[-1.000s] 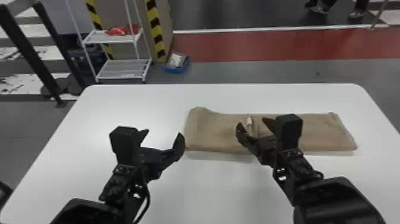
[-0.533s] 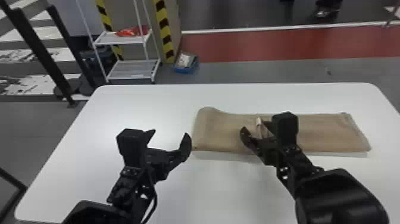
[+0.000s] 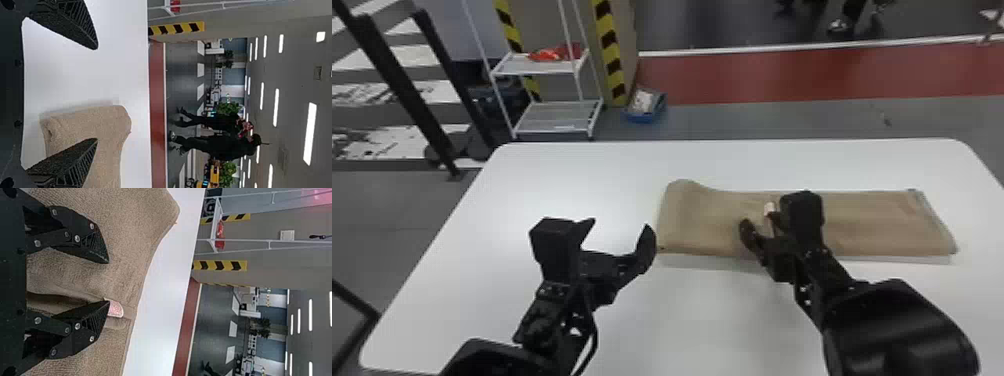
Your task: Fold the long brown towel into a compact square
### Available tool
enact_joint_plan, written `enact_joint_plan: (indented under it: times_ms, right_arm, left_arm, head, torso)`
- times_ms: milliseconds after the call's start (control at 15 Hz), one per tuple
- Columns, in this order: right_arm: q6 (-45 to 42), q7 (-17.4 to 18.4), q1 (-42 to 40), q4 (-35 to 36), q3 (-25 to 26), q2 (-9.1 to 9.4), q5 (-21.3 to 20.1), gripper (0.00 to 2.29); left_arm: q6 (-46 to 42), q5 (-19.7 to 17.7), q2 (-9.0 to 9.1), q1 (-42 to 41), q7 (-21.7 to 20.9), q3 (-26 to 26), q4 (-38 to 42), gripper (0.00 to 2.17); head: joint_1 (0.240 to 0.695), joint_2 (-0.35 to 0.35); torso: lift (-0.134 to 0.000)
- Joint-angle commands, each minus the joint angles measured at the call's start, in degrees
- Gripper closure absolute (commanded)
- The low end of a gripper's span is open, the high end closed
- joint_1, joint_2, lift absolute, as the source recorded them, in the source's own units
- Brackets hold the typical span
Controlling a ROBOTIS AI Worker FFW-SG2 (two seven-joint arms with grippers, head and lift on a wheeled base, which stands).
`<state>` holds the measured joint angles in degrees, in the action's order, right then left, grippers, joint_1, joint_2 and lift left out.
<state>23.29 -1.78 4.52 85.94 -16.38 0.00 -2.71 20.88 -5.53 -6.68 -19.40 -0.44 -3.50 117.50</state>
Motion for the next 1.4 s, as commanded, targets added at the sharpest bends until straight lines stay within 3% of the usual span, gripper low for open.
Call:
enact_joint_plan:
  times_ms: [0, 133, 400, 1133, 1267, 1333]
  right_arm:
    - [-1.2, 0.9, -1.6, 1.9, 0.5, 0.05, 0.4, 0.60]
    - [-0.7, 0.9, -2.4, 3.5, 0.6, 0.05, 0.3, 0.36]
    - [1.5, 0.6, -1.7, 3.7, 0.7, 0.05, 0.2, 0.50]
    - [5.0, 0.6, -0.9, 3.6, 0.5, 0.05, -0.2, 0.51]
    - [6.4, 0.5, -0.6, 3.6, 0.4, 0.05, -0.1, 0.80]
    - [6.2, 0.5, -0.6, 3.7, 0.3, 0.05, 0.0, 0.82]
  left_arm:
    - [0.0, 0.0, 0.00, 0.0, 0.0, 0.1, 0.3, 0.04]
    - [0.0, 0.1, 0.00, 0.0, 0.0, 0.0, 0.3, 0.04]
    - [0.0, 0.1, 0.00, -0.1, -0.1, -0.2, 0.5, 0.04]
    - [0.0, 0.2, 0.00, -0.7, -0.1, 0.1, 1.5, 0.04]
    - [0.0, 0.2, 0.00, -0.7, -0.1, 0.1, 1.5, 0.04]
    - [0.0, 0.2, 0.00, -0.6, -0.1, 0.2, 1.5, 0.04]
  head:
    - [0.695, 0.137]
    - [0.695, 0.134]
    - [0.695, 0.131]
    - [0.695, 0.131]
    - [0.695, 0.129]
    - [0.695, 0.129]
  torso:
    - [-0.120]
    - [-0.120]
    - [-0.120]
    - [-0.120]
    - [-0.120]
    - [-0.120]
